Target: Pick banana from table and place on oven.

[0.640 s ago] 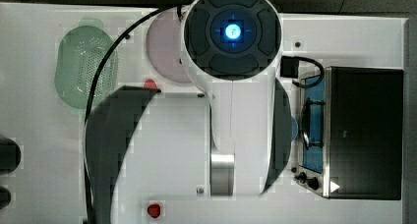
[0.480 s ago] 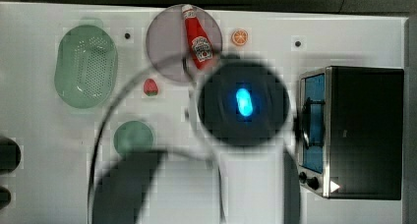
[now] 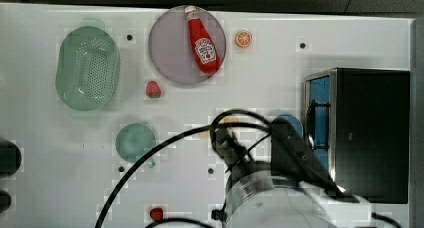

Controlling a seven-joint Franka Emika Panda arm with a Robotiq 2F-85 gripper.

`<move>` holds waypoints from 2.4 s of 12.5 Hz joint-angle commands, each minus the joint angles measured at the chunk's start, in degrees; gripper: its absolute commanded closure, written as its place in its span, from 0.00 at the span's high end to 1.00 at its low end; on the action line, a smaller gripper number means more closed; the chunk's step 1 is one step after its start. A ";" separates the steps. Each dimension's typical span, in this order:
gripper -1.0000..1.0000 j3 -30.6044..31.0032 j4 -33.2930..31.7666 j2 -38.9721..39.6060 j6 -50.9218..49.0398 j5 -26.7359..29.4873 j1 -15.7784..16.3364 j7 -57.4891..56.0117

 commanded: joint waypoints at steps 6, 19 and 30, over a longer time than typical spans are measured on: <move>1.00 -0.19 -14.95 15.72 19.32 0.12 0.23 0.85; 1.00 3.70 -22.48 41.24 48.24 0.12 0.29 1.29; 0.21 4.21 -24.60 46.73 57.20 0.12 0.28 1.32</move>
